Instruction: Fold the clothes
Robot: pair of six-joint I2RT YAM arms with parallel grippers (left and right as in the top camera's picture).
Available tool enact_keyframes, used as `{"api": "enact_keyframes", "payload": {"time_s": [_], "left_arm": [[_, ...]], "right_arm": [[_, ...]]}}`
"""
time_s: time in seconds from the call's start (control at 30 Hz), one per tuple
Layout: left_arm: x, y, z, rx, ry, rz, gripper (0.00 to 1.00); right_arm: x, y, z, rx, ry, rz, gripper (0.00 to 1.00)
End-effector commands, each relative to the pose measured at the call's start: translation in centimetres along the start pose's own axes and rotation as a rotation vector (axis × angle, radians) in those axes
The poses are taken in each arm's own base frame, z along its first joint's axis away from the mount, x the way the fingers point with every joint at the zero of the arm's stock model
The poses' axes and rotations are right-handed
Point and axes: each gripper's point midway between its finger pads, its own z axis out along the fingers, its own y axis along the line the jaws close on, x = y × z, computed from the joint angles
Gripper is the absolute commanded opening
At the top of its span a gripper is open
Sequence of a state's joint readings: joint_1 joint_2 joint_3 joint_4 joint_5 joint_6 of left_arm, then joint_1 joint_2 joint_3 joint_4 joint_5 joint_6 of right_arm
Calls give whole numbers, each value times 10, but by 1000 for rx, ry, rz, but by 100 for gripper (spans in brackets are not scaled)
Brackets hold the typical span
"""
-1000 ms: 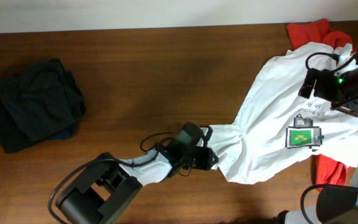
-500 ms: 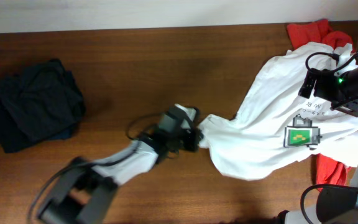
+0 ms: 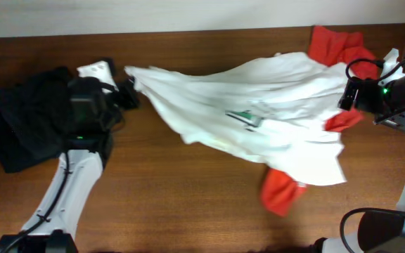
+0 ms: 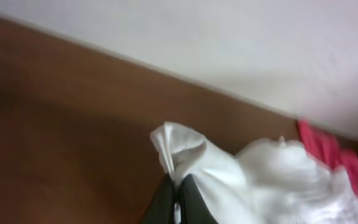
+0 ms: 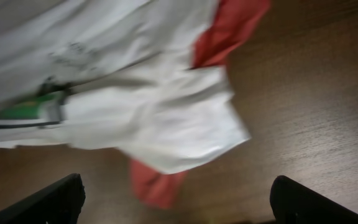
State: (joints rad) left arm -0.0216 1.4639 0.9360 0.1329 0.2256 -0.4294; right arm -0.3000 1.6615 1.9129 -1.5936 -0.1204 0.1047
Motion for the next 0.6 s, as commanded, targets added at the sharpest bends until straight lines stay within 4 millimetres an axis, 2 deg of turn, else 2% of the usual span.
{"api": "enact_keyframes", "payload": {"time_s": [0.0,0.17,0.2,0.27,0.3,0.37,0.47,0.53,0.57], "left_arm": [[-42,28,3,-79,-99,8,1],[-62,43,15,-112,-110,59,13],[-61,46,18,-121,-94,55,20],[-49,49,23,-125,-24,37,86],[-36,47,24,-111,35,24,99],[-4,43,22,-85,171,-14,99],[57,27,8,-22,426,-96,99],[105,19,-8,-54,615,-135,99],[137,9,-16,-66,735,-137,99]], "right_arm": [[0,0,-4,0,-14,9,99],[0,0,-4,0,-14,9,99],[0,0,-4,0,-14,9,99],[0,0,-4,0,-14,9,99],[0,0,-4,0,-14,9,99],[0,0,-4,0,-14,9,99],[0,0,-4,0,-14,9,98],[0,0,-4,0,-14,9,99],[0,0,-4,0,-14,9,99]]}}
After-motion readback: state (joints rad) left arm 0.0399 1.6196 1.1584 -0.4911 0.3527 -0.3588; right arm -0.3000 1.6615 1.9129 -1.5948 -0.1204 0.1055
